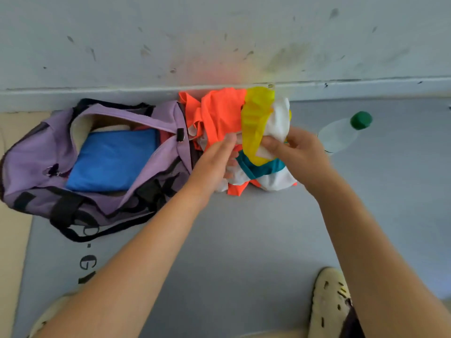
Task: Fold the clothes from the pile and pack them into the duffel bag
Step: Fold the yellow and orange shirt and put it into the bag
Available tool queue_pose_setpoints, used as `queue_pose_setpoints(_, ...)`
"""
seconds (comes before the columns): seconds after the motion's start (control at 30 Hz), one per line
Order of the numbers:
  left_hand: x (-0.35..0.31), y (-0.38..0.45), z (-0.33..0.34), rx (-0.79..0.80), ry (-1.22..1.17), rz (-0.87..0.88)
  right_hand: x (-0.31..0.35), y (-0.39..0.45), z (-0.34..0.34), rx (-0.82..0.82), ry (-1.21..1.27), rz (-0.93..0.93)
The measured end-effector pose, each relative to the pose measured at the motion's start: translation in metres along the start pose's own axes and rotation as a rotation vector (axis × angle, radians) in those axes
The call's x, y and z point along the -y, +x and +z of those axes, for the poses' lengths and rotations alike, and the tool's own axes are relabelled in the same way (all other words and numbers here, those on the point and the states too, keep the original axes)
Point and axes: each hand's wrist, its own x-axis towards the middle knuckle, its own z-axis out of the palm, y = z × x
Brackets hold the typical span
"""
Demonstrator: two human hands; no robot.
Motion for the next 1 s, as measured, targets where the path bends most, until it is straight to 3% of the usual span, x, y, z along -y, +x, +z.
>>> queue_pose_setpoints(0.1, -0.029, -0.031, 0.010, 0.230, -0.332, -0.029, 0.031, -0.036, -0.009, 0.313, 0.090, -0.007)
queue_pose_setpoints(0.17, -0.050, -0.055, 0.016, 0.240, -0.392, -0.005, 0.053, -0.053, -0.011, 0.386, 0.154, -0.017)
queue_pose_setpoints(0.23, -0.071, -0.081, 0.017, 0.144, -0.335, 0.025, 0.075, -0.067, -0.017, 0.373, 0.156, -0.035)
queue_pose_setpoints(0.37, -0.122, -0.139, -0.001, -0.242, 0.272, 0.323, 0.126, -0.106, -0.038, 0.275, 0.003, -0.111)
queue_pose_setpoints(0.57, -0.203, -0.249, -0.013, -0.300, 0.205, 0.606, 0.209, -0.178, -0.090, 0.149, 0.177, -0.301)
queue_pose_setpoints(0.67, -0.233, -0.304, -0.010, -0.403, 0.253, 0.823, 0.250, -0.215, -0.105, 0.149, 0.319, -0.389)
queue_pose_setpoints(0.73, -0.249, -0.334, -0.009, -0.303, 0.223, 0.893, 0.273, -0.235, -0.112, 0.191, 0.426, -0.424)
queue_pose_setpoints(0.83, -0.258, -0.363, -0.006, 0.147, 0.250, 0.826, 0.300, -0.260, -0.115, 0.239, 0.528, -0.455)
queue_pose_setpoints(0.87, -0.255, -0.368, -0.002, 0.231, 0.283, 0.780, 0.306, -0.266, -0.115, 0.240, 0.552, -0.458)
queue_pose_setpoints(1.0, -0.237, -0.378, 0.008, 0.111, 0.420, 0.696, 0.318, -0.280, -0.112, 0.175, 0.620, -0.367)
